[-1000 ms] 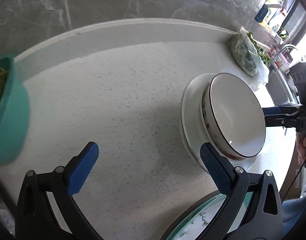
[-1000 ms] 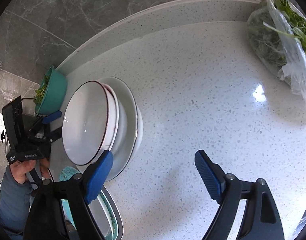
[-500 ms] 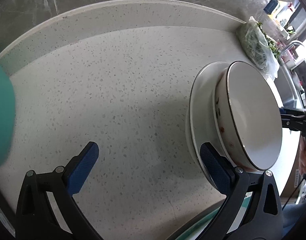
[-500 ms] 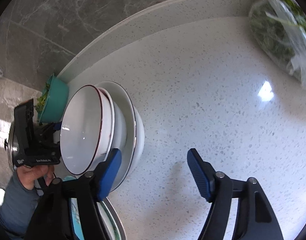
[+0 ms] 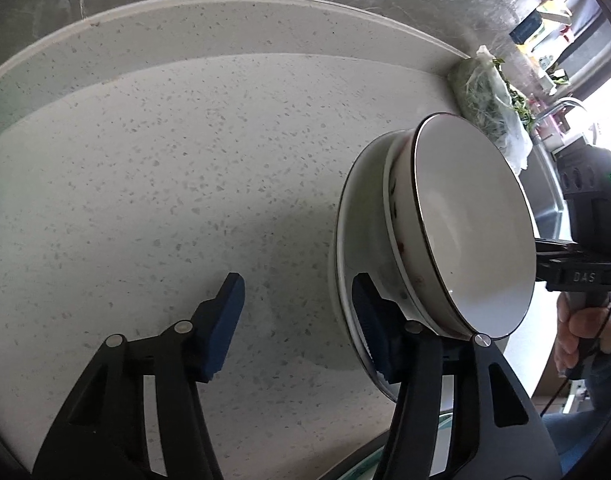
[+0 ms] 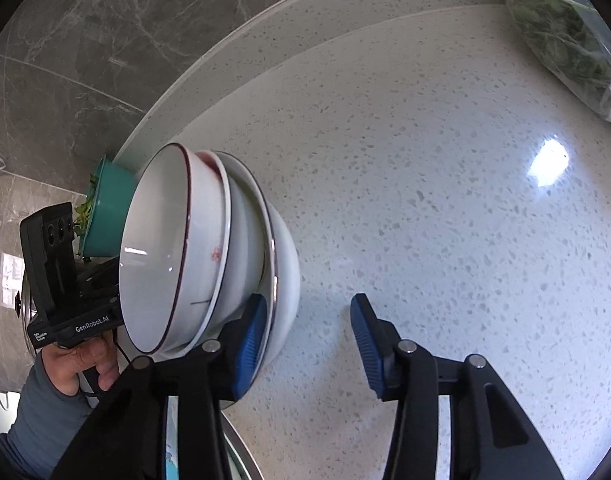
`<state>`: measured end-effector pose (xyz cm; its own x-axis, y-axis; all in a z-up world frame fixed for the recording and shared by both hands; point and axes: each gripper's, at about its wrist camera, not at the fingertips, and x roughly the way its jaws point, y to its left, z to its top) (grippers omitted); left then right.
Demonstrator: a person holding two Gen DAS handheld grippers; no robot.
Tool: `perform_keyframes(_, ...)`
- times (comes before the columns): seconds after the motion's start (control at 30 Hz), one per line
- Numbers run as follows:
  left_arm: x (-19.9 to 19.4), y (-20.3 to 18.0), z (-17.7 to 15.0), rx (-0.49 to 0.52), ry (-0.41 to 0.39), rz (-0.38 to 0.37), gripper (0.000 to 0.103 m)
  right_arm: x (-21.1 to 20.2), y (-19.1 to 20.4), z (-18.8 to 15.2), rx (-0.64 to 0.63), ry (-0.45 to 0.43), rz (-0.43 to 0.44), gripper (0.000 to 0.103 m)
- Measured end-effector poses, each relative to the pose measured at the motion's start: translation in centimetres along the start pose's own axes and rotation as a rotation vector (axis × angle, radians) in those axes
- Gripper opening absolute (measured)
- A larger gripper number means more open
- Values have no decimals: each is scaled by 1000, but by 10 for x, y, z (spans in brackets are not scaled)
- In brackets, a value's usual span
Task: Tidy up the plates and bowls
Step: 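Close both grippers on the rim of the white plate under the bowls, then lift the plate with bowls using both grippers and carry it over the teal floral plates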
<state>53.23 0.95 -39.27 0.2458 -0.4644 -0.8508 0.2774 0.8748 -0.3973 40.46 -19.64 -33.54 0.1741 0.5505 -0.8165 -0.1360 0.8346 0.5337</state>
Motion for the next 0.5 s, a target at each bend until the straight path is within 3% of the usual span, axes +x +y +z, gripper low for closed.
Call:
perform_keyframes(0.2, 2, -8, 1, 25, 1, -27, 42, 7, 8, 6, -13, -7, 1, 33)
perform_keyframes(0.37, 3, -30, 5, 96, 5, 1, 14, 11, 26, 12, -60, -8, -13, 19)
perform_keyframes(0.5, 3, -40, 5, 101, -3, 47, 12, 18, 41, 15, -88, -5, -54, 19)
